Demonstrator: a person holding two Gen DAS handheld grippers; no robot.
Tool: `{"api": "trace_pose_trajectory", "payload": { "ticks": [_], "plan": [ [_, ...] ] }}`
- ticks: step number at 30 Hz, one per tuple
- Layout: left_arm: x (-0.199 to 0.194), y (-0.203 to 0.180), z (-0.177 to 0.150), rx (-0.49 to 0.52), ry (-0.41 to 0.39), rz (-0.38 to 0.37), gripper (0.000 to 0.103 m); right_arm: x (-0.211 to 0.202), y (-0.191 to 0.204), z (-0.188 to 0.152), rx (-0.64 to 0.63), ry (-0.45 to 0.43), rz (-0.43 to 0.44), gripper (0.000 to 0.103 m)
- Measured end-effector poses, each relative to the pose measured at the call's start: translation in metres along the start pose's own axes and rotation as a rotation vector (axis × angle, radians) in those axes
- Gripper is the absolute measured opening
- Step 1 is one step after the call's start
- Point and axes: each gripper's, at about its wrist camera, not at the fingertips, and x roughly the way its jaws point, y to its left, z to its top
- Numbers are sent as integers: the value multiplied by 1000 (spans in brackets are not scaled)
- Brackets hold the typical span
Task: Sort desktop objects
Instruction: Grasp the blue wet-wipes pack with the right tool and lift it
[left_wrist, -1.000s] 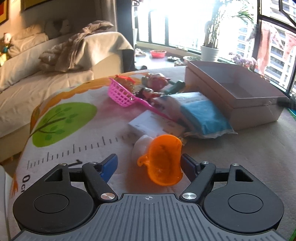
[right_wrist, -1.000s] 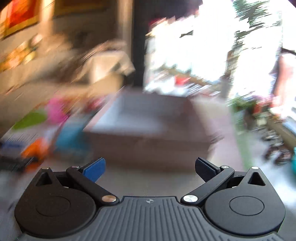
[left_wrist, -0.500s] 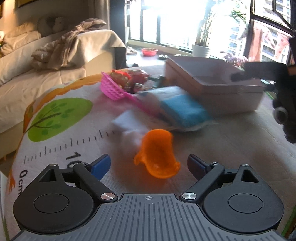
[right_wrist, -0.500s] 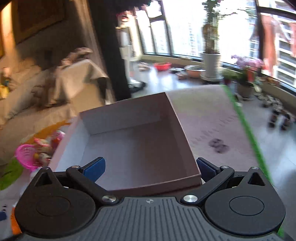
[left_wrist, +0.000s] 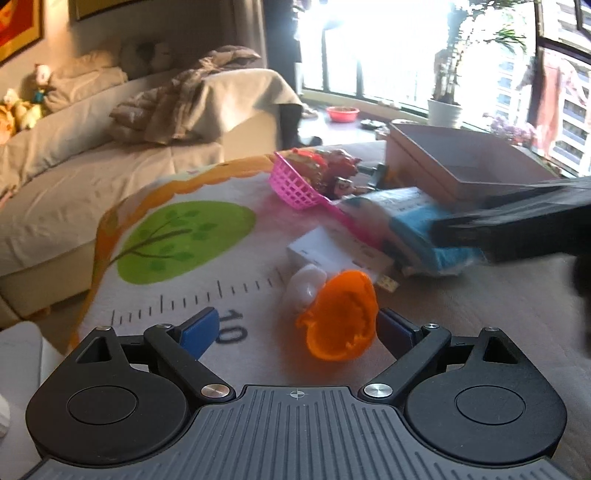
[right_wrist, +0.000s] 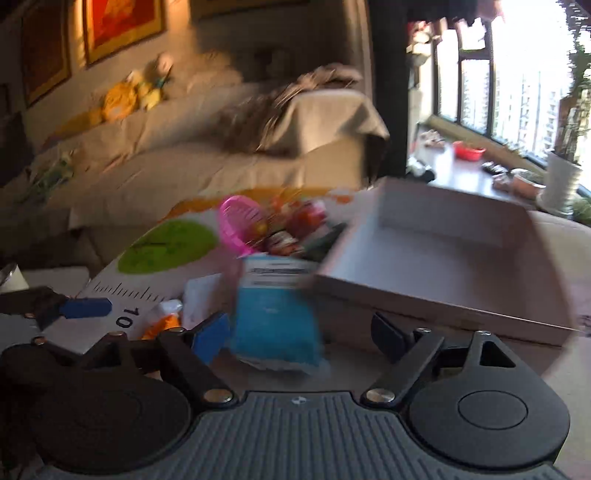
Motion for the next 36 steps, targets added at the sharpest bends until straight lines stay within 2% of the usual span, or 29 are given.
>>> {"api": "trace_pose_trajectory", "payload": {
  "ticks": [1, 3, 4, 5, 9, 13, 18, 20, 21, 23, 26, 28, 30, 33, 35, 36],
  "plan": [
    [-3, 2, -2, 2, 7, -26, 96, 6, 5, -1, -2, 15, 11, 84],
    [-8, 5, -4, 0, 17, -64, 96, 19, 8, 1, 4, 48, 28, 75],
    [-10, 5, -6, -2, 17, -73, 96, 23, 8, 0, 6, 72, 21, 60],
    [-11, 4, -7, -3, 15, -78, 95, 22, 8, -1, 7, 87, 13, 52],
    [-7, -1, -5, -5, 15, -106, 92, -8, 0, -15, 21, 111, 56, 49],
    [3, -14, -1, -12, 30, -150, 90, -58, -13, -45, -24, 106, 17, 50],
    [-6, -42, -1, 61, 16, -375, 92, -104, -29, -71, -37, 95, -86, 50],
    [-16, -48, -3, 110, -18, -418, 92, -114, -33, -75, -34, 79, -89, 51],
    [-19, -49, -4, 122, -35, -403, 92, -117, -34, -75, -39, 67, -86, 52],
    [-21, -46, -4, 138, -55, -324, 93, -117, -36, -73, -41, 43, -85, 63],
    [-11, -37, -3, 137, -37, -190, 93, -104, -38, -64, -42, 15, -65, 72],
    [-4, -34, -1, 138, -15, -156, 92, -88, -36, -59, -48, 14, -56, 76],
    [3, -29, 0, 138, 16, -135, 92, -74, -35, -55, -51, 39, -37, 76],
    [4, -24, -3, 137, 33, -149, 92, -66, -28, -56, -74, 64, -14, 73],
    [4, -20, -5, 126, 40, -142, 92, -67, -24, -57, -103, 71, -14, 54],
    [6, -19, -5, 119, 44, -137, 91, -69, -23, -58, -104, 76, -7, 52]
  ]
}}
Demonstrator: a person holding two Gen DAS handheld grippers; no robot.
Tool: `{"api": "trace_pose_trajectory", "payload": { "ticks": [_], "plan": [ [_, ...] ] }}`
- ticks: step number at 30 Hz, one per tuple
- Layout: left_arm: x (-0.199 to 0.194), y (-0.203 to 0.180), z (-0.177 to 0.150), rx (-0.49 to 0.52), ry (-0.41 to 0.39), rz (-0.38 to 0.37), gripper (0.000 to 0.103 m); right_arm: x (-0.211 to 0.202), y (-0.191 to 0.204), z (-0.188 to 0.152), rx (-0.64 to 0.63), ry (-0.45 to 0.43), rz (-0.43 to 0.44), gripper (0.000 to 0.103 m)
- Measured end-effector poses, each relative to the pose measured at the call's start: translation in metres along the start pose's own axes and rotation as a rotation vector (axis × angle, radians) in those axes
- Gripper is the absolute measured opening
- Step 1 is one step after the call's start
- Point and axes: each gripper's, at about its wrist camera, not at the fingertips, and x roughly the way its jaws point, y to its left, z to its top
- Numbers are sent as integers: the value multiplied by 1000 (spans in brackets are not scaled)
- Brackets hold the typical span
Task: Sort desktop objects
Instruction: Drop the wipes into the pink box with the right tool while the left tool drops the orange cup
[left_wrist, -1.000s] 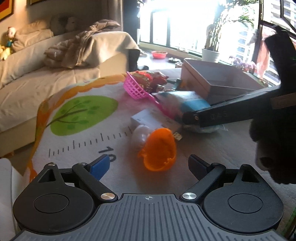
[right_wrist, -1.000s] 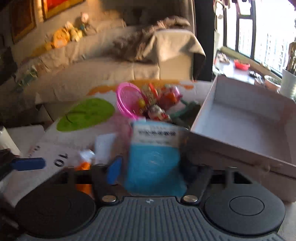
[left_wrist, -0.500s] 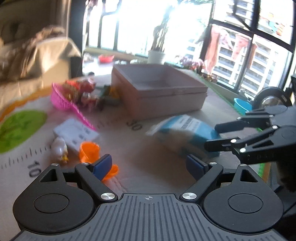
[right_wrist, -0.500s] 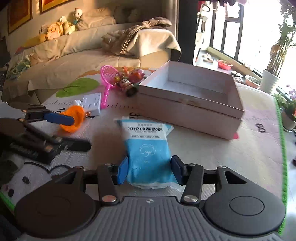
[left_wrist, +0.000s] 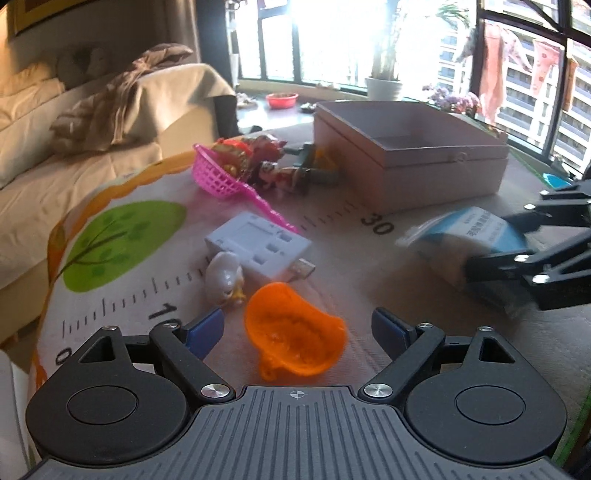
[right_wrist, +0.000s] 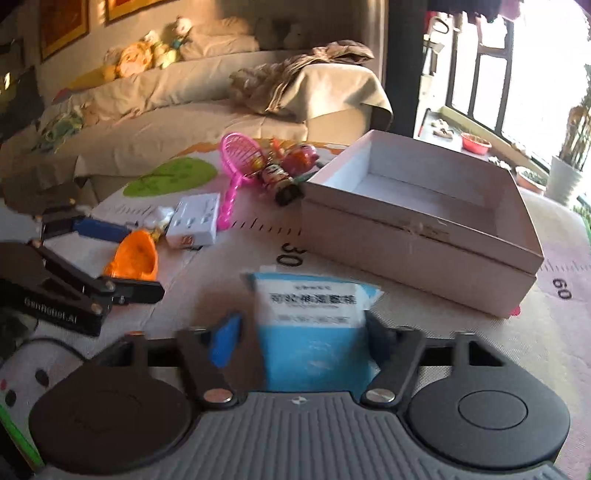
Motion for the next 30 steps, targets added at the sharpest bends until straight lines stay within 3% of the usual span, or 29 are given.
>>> {"api": "trace_pose_trajectory", "payload": {
  "ticks": [3, 7, 10, 15, 20, 24, 27, 30],
  "plan": [
    [3, 1, -1, -13, 12, -9, 84, -5, -1, -2, 17, 6, 11, 51],
    [4, -1, -1, -12, 32, -15, 60, -12, -3, -8, 30, 13, 10, 50],
    [-1, -7, -2, 2, 28, -21, 55, -22, -7, -11, 45, 19, 20, 50],
    [-25, -32, 25, 58, -71, -101, 55, -57, -23, -2, 70, -46, 25, 49],
    [-26, -67, 87, 153, -235, -163, 55, -84, -59, 37, 103, -216, -114, 50],
    [9, -87, 133, 158, -313, -165, 56, -60, -93, 73, 148, -247, -194, 50],
    [40, -92, 156, 136, -314, -139, 61, -27, -119, 93, 213, -231, -200, 50],
    [41, -82, 153, 102, -287, -135, 80, -2, -141, 98, 282, -207, -201, 57]
  ]
}}
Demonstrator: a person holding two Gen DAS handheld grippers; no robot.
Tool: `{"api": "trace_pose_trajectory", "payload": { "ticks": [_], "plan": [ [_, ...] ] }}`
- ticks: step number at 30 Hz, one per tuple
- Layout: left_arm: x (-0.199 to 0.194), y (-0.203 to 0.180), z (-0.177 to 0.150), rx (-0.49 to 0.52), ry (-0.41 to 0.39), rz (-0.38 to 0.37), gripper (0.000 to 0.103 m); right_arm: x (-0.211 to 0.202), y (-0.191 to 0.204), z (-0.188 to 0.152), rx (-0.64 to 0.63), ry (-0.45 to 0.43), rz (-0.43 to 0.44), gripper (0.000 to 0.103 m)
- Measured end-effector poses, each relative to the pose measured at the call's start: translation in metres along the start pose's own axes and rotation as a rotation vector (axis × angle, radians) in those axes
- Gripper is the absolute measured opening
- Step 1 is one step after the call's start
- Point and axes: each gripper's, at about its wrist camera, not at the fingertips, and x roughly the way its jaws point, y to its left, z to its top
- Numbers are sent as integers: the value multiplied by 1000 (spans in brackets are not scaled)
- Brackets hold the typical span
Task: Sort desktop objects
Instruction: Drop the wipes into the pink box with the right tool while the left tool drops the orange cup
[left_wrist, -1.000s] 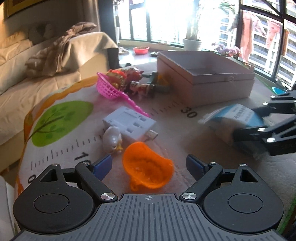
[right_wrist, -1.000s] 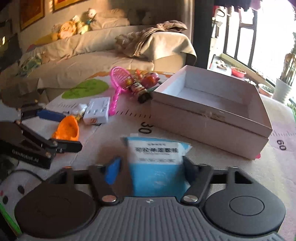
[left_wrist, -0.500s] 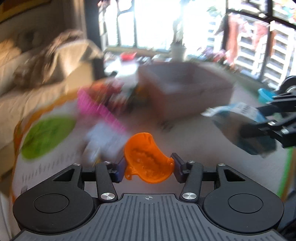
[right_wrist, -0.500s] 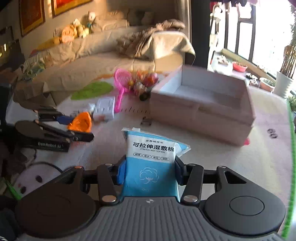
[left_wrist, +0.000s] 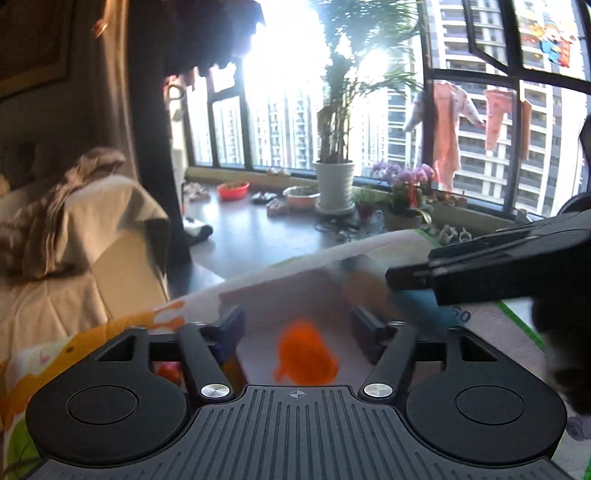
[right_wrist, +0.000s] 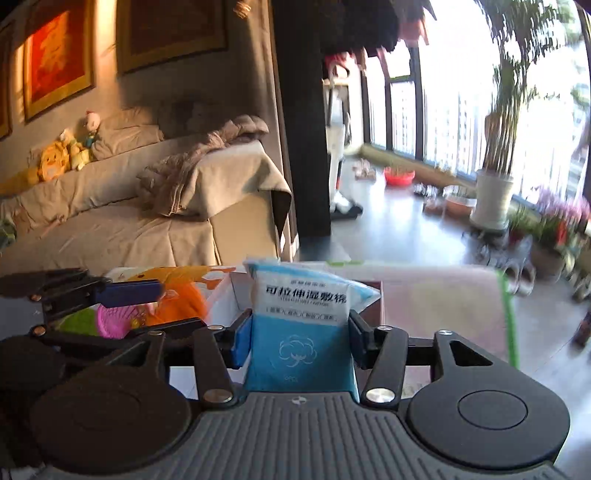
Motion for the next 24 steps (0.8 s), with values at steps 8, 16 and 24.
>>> {"api": "trace_pose_trajectory", "payload": {
  "ticks": [8, 16, 24],
  "plan": [
    [-73, 30, -70, 16, 45, 42, 94, 30, -17, -31, -2, 80, -98, 57],
    [-101, 75, -121, -69, 151, 172, 96, 34, 2, -40, -31, 108, -51, 65],
    [-64, 86, -121, -71, 177, 148, 96, -30, 53, -42, -127, 10, 52, 66]
  ]
}}
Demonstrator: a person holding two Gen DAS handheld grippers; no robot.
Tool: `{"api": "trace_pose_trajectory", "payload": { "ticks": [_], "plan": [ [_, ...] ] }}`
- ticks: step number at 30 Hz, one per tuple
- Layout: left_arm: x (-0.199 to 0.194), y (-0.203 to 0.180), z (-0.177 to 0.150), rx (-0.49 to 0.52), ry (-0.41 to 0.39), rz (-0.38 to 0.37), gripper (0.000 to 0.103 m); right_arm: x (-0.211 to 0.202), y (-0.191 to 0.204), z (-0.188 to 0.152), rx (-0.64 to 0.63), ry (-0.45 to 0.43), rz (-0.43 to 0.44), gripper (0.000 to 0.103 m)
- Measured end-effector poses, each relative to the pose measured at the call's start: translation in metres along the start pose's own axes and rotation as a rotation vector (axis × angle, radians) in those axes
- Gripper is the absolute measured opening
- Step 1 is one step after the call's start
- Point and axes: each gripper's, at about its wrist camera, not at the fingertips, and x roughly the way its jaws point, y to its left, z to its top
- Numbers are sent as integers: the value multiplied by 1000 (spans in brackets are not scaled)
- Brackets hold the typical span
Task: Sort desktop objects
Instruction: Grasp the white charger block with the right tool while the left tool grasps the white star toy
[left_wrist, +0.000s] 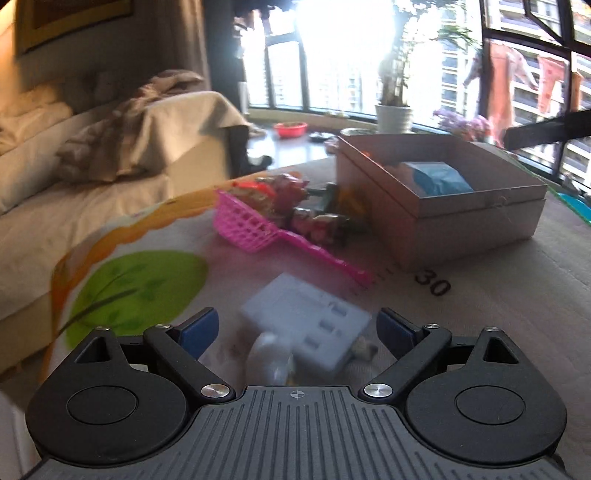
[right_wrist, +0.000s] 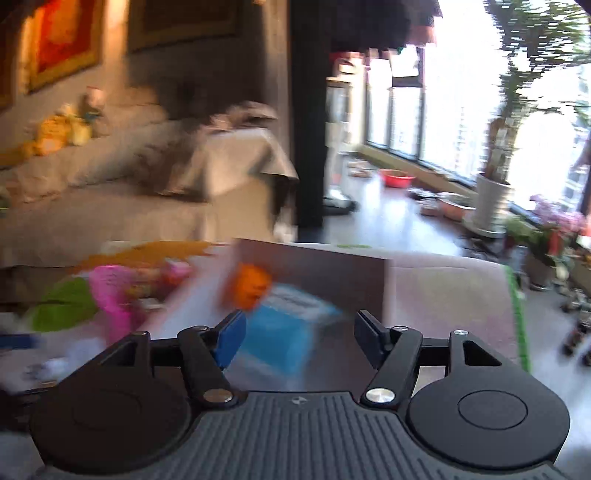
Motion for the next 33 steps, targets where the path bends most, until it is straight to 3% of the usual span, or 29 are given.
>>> {"api": "trace_pose_trajectory", "payload": {
  "ticks": [4, 11, 13, 16, 19, 25, 28, 33],
  "plan": [
    [14, 0, 6, -67, 56, -75, 96, -22, 23, -13, -44, 25, 57, 72],
    [-26, -40, -15, -55, 83, -441, 99, -30, 24, -36, -24, 89, 63, 73],
    [-43, -49, -22, -12, 59, -463, 99, -25, 32, -41, -28, 108, 97, 73],
    [-62, -48, -30, 29, 25, -371, 100, -11, 53, -46, -59, 123, 166, 73],
    [-70, -35, -36, 38, 28, -201, 100, 12, 76, -46, -81, 151, 216, 71],
    [-65, 2, -37, -78, 85, -1, 99, 59, 112, -44, -90, 201, 283, 66],
    [-61, 12, -38, -119, 110, 28, 99, 67, 119, -49, -98, 237, 281, 48],
    [-58, 10, -34, -126, 107, 14, 99, 38, 101, -61, -111, 244, 245, 48]
  ]
}}
